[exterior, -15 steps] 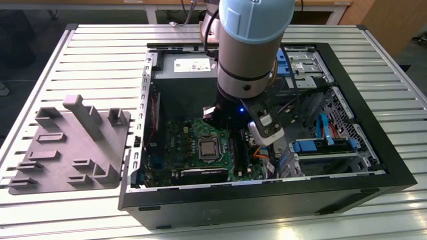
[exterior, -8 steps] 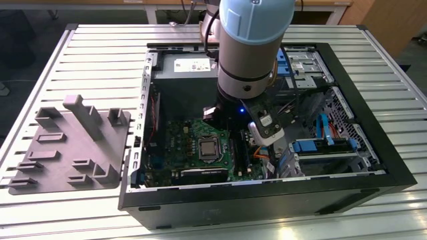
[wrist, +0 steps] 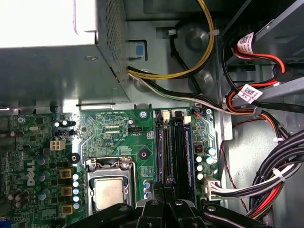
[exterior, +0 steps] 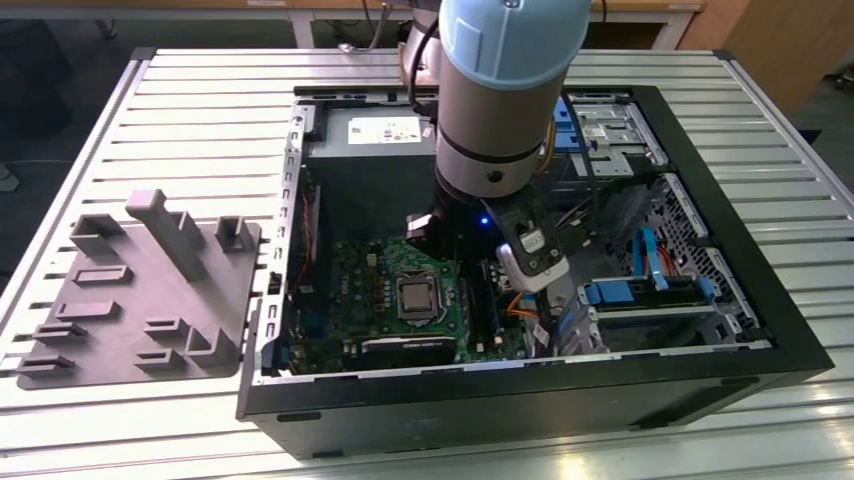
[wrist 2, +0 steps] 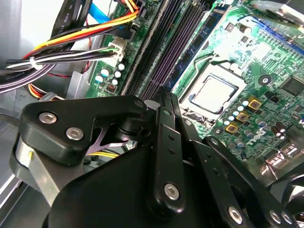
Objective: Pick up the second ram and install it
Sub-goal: 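Insert the second ram into the second slot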
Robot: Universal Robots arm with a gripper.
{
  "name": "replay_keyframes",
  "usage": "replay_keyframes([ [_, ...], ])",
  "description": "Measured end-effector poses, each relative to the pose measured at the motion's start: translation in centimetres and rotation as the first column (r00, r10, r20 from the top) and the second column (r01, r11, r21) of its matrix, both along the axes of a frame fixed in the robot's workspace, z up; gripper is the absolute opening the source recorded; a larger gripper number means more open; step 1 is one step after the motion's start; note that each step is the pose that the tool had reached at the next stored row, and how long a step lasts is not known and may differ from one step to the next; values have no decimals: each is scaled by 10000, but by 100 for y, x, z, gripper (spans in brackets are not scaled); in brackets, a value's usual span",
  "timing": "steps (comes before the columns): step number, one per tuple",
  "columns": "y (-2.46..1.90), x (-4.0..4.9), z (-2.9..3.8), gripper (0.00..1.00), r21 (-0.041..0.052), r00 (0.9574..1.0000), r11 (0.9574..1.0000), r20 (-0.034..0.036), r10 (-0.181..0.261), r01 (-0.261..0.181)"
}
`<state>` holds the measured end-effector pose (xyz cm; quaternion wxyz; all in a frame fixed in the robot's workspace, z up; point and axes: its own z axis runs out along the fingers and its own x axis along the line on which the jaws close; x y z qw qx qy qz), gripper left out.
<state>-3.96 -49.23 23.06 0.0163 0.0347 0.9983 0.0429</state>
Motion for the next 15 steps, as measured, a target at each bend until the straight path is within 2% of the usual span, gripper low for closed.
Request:
replay_keyframes([
  [15, 0, 26, 20, 11, 1, 9999, 9999, -1, 123, -123],
])
